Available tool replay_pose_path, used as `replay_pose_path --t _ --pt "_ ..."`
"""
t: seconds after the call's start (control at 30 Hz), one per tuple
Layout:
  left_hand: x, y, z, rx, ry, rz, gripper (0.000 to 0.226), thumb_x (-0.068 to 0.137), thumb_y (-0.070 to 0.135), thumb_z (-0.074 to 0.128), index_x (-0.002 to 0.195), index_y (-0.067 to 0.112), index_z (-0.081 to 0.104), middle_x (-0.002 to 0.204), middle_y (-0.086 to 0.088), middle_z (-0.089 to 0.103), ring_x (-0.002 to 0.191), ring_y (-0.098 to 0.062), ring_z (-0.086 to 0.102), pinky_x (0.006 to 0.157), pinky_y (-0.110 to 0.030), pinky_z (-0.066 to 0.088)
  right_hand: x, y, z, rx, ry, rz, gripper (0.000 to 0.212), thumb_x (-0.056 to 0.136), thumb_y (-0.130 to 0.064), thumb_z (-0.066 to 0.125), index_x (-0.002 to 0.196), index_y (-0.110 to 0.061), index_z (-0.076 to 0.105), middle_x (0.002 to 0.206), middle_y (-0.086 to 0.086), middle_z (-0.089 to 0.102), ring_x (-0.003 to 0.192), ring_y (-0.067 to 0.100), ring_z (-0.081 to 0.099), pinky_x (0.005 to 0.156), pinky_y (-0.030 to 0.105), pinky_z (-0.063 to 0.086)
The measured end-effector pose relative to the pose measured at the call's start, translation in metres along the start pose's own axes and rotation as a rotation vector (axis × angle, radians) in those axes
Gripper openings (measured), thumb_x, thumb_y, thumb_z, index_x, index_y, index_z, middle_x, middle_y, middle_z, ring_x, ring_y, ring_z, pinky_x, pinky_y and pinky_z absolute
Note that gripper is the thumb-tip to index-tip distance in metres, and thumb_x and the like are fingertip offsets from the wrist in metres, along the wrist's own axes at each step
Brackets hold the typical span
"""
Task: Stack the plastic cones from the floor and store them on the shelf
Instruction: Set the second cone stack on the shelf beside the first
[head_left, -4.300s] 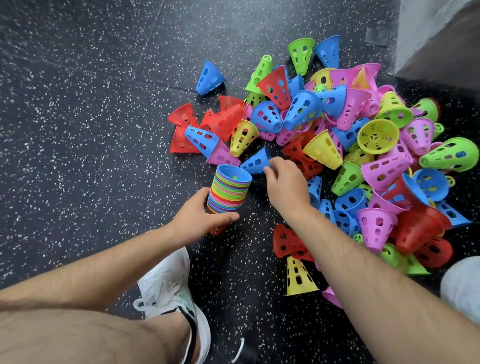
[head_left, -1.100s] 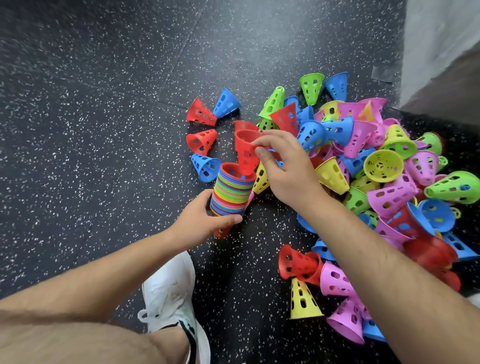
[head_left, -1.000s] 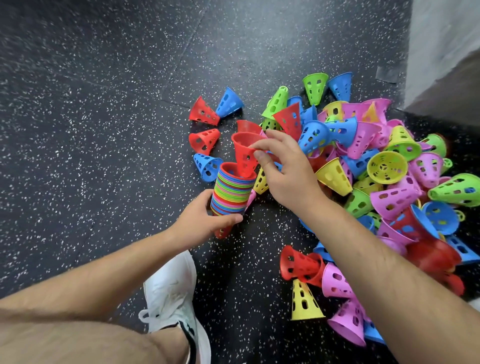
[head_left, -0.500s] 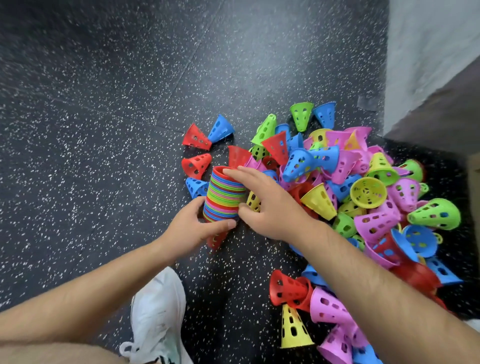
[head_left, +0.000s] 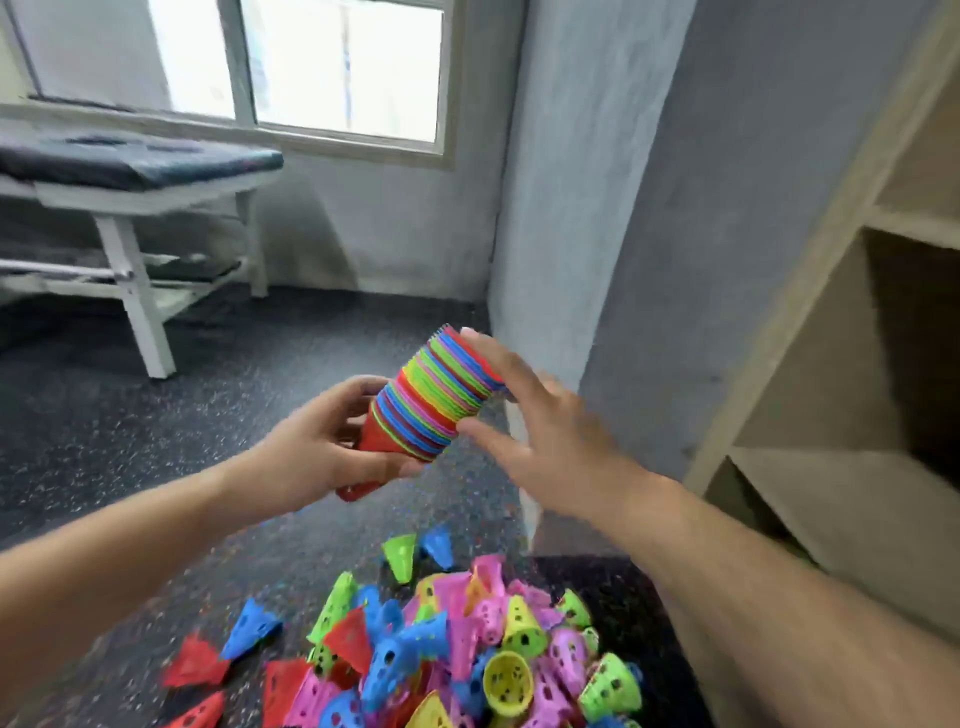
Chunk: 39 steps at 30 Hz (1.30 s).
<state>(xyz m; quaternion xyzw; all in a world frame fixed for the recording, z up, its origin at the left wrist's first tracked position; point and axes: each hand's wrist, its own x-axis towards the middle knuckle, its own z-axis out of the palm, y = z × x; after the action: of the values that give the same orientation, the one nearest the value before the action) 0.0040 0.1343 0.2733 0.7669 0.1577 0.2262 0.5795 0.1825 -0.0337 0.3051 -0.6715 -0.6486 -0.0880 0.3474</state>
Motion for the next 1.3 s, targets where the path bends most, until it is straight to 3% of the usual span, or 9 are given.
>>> replay_pose_path --t 0.13,0.33,0.47,0.63,0.77,0.97,1.1,1.2,1.3 --pt "0.035 0.084 0.057 -0.041 -0.039 0.161 0.080 0.040 0.043 0.097 0.109 0.037 0.057 0.097 0.003 0.073 0.068 -0.017 0.065 0.045 -0.028 0.046 -0.015 -0.005 -0.108 -0.122 0.133 0.115 0.073 0.093 -0.032 0.070 0.153 -0.036 0.029 0.120 0.000 0.058 0.096 -0.002 0.044 0.085 0.003 0.035" --pt "0.062 0.191 0.167 -0.123 -0.170 0.330 0.073 0.056 0.020 0.098 0.115 0.026 0.056 0.095 -0.006 0.075 0.069 -0.015 0.067 0.051 -0.022 0.054 -0.068 -0.014 -0.246 -0.345 0.328 0.288 0.082 0.087 -0.018 0.071 0.148 -0.045 0.022 0.127 0.005 0.058 0.107 0.021 0.060 0.090 0.032 0.050" --pt "0.074 0.253 0.230 -0.110 -0.270 0.391 0.073 0.051 0.033 0.102 0.113 0.032 0.064 0.103 -0.003 0.076 0.076 -0.019 0.071 0.059 -0.021 0.055 -0.092 -0.016 -0.326 -0.495 0.455 0.361 0.078 0.080 -0.009 0.071 0.142 -0.035 0.032 0.115 0.006 0.059 0.095 0.026 0.063 0.084 0.042 0.054" --pt "0.109 0.327 0.286 -0.142 -0.321 0.424 0.061 0.058 0.028 0.098 0.112 0.027 0.072 0.118 -0.007 0.070 0.097 -0.022 0.075 0.083 -0.035 0.063 -0.104 -0.003 -0.407 -0.628 0.514 0.655 0.076 0.069 -0.032 0.085 0.133 -0.030 0.043 0.115 0.003 0.048 0.104 0.025 0.057 0.089 0.040 0.053" --pt "0.144 0.381 0.324 -0.110 -0.315 0.436 0.061 0.077 0.023 0.089 0.129 0.017 0.058 0.113 -0.008 0.067 0.085 -0.020 0.074 0.080 -0.037 0.065 -0.108 0.031 -0.447 -0.596 0.558 0.883 0.074 0.057 -0.055 0.087 0.115 -0.023 0.053 0.112 0.005 0.052 0.106 0.026 0.056 0.086 0.034 0.049" --pt "0.190 0.402 0.395 0.103 -0.338 0.489 0.066 0.074 0.038 0.090 0.125 0.025 0.051 0.109 -0.005 0.069 0.093 -0.020 0.072 0.076 -0.038 0.064 -0.123 0.092 -0.454 -0.470 0.227 1.172 0.134 0.016 -0.102 0.051 0.128 -0.030 0.061 0.136 0.006 0.056 0.121 0.027 0.055 0.106 0.038 0.045" --pt "0.210 0.390 0.439 0.228 -0.280 0.607 0.055 0.079 0.041 0.087 0.119 0.032 0.050 0.109 -0.002 0.068 0.096 -0.018 0.069 0.082 -0.038 0.062 -0.140 0.117 -0.452 -0.348 0.348 1.038 0.107 0.049 -0.076 0.080 0.140 -0.033 0.045 0.135 -0.001 0.057 0.121 0.021 0.055 0.106 0.038 0.045" --pt "0.220 0.382 0.456 0.250 -0.210 0.760 0.054 0.084 0.033 0.084 0.124 0.032 0.048 0.098 -0.002 0.061 0.081 -0.015 0.061 0.076 -0.032 0.054 -0.142 0.130 -0.453 -0.269 0.514 0.847 0.119 0.060 -0.036 0.095 0.150 -0.037 0.018 0.126 0.000 0.061 0.107 0.018 0.064 0.095 0.036 0.053" --pt "0.227 0.372 0.465 0.320 -0.154 0.876 0.042 0.088 0.023 0.079 0.124 0.022 0.056 0.094 -0.011 0.060 0.081 -0.024 0.060 0.078 -0.040 0.052 -0.134 0.136 -0.454 -0.380 0.565 0.775 0.119 0.064 -0.025 0.094 0.153 -0.039 0.017 0.125 0.001 0.061 0.104 0.019 0.065 0.092 0.038 0.055"
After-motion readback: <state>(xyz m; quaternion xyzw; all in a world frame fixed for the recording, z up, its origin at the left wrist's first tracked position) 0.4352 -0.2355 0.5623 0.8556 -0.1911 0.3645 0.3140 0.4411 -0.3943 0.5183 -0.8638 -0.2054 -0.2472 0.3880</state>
